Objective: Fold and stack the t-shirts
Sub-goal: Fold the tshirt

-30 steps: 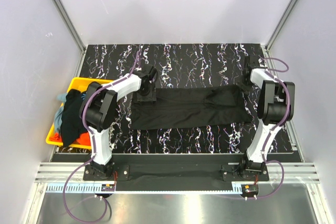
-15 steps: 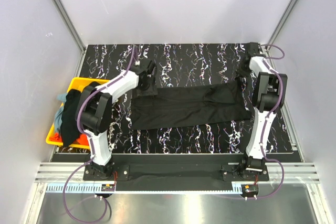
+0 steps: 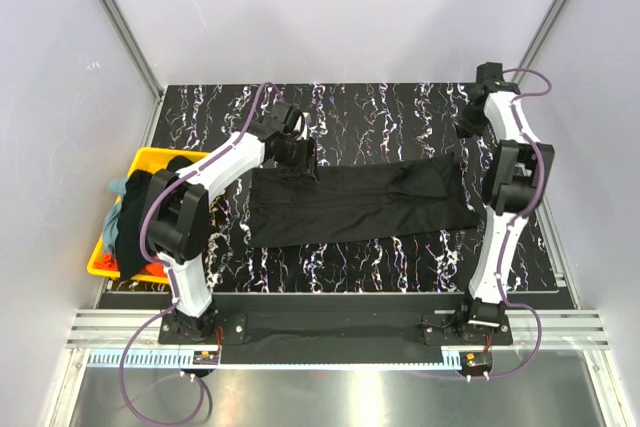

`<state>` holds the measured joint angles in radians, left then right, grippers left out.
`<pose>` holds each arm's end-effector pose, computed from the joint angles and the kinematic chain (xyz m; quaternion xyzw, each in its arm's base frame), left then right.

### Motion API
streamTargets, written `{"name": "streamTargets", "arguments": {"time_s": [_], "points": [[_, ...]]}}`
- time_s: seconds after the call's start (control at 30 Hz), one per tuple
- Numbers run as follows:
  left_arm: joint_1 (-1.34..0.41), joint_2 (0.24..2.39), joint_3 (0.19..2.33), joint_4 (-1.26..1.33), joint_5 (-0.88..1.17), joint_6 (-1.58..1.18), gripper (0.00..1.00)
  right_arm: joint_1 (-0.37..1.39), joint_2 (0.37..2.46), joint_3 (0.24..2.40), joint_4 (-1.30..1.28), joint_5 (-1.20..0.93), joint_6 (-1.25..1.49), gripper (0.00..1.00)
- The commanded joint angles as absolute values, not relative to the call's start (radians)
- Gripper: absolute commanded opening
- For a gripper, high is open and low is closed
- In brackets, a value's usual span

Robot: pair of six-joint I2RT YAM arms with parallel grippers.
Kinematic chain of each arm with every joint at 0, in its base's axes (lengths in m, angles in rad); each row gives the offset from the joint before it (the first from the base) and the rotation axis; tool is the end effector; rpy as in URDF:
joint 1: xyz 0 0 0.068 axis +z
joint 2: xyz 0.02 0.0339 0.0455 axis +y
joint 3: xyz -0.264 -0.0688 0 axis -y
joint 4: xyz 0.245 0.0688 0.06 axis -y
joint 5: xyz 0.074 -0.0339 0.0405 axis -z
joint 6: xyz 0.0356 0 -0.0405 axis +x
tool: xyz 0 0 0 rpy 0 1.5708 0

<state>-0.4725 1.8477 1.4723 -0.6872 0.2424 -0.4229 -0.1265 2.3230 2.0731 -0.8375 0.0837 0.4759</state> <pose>0.3478 -0.1873 0.2386 0.0542 0.9597 -0.2135 0.1743 0.4991 -0.0665 0.2069 0.2974 0.9234 0.0016 0.2426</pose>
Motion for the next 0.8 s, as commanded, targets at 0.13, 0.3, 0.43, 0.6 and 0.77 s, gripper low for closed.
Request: {"name": "streamTargets", "arguments": {"time_s": [0.13,0.3,0.43,0.6,0.77], "points": [[-0.469,1.807,1.37,-0.658,0.357,-0.399,0.56,-0.075,1.944,1.68,-0.743,-0.179,0.528,0.0],[-0.469,1.775,1.292,-0.658,0.305,-0.396,0.57,0.033,1.904,1.504,-0.67,-0.219,0.577,0.0],[-0.469,1.734,1.282,-0.718,0.104,-0.39,0.57,0.089,1.882,1.414,-0.579,-0.225,0.627,0.0],[-0.469,1.707,1.284,-0.762,0.003,-0.371,0.57,0.118,1.908,1.382,-0.523,-0.245,0.655,0.0],[-0.469,1.723,1.258,-0.793,-0.096,-0.38,0.56,0.121,1.94,1.387,-0.48,-0.247,0.673,0.0]]}}
